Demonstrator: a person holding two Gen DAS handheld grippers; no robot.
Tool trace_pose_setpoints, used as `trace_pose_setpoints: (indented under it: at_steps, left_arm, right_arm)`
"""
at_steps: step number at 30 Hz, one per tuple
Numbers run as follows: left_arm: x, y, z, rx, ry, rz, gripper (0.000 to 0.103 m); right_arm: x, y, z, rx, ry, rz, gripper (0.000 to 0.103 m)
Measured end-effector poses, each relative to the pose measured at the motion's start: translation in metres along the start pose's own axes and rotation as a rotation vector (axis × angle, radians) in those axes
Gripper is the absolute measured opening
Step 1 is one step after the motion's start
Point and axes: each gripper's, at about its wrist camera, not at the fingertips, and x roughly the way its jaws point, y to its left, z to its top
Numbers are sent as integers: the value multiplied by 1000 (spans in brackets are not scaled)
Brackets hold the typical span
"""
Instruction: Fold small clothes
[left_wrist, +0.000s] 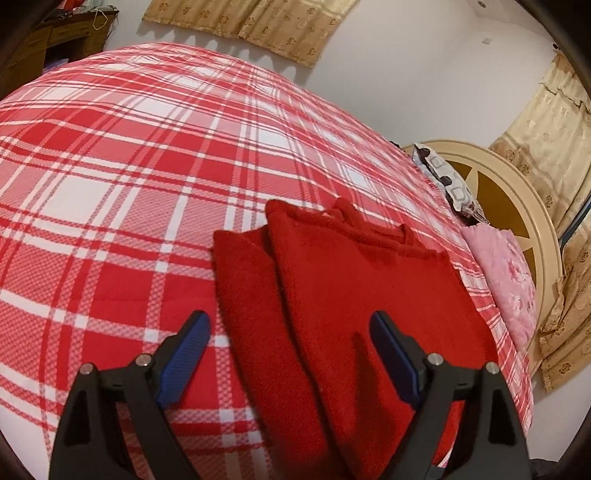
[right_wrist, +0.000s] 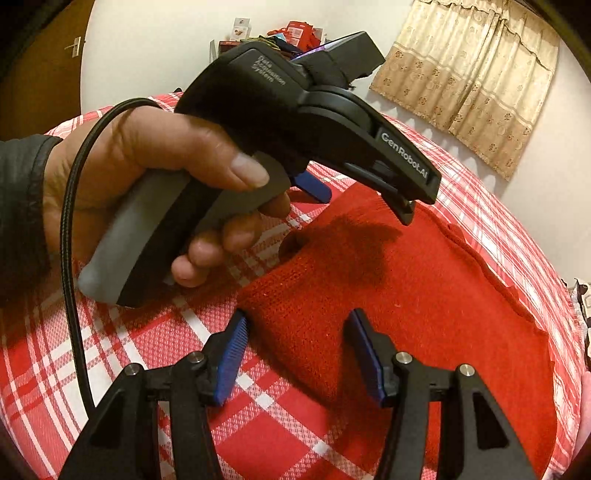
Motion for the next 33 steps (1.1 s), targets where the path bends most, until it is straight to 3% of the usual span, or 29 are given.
trace_pose_setpoints:
  at_steps: [2,6,9,11,14,17,25,33]
  left_arm:
    - [4,-1,1,-1,12,-31,63]
    - [7,1,1,-16,18,-45,53]
    - [8,8,3,-55,28,-68,38]
    - [10,13,5,-84,39,-84,25]
    - [11,15,6,-100,43,-93,20]
    - [10,11,7,-100,39,-74,19]
    - [0,0,15,-137,16,-138,17]
    - [-5,-44,29,-116,-45,-180,16]
  right_arm:
    - [0,-1,0,1,3,2,57]
    - [1,-3,0,-7,5,5,56]
    - [0,-5,1,-7,4,18,38]
    - [-1,-8,2,-7,-1,22,21]
    - [-3,-16,2,13,-9,38,10]
    - [-8,-25,1,46,-26,57,9]
    - [-28,-42,-4,87,-80,57,7]
    - [-51,-74,-13,169,-132,18,7]
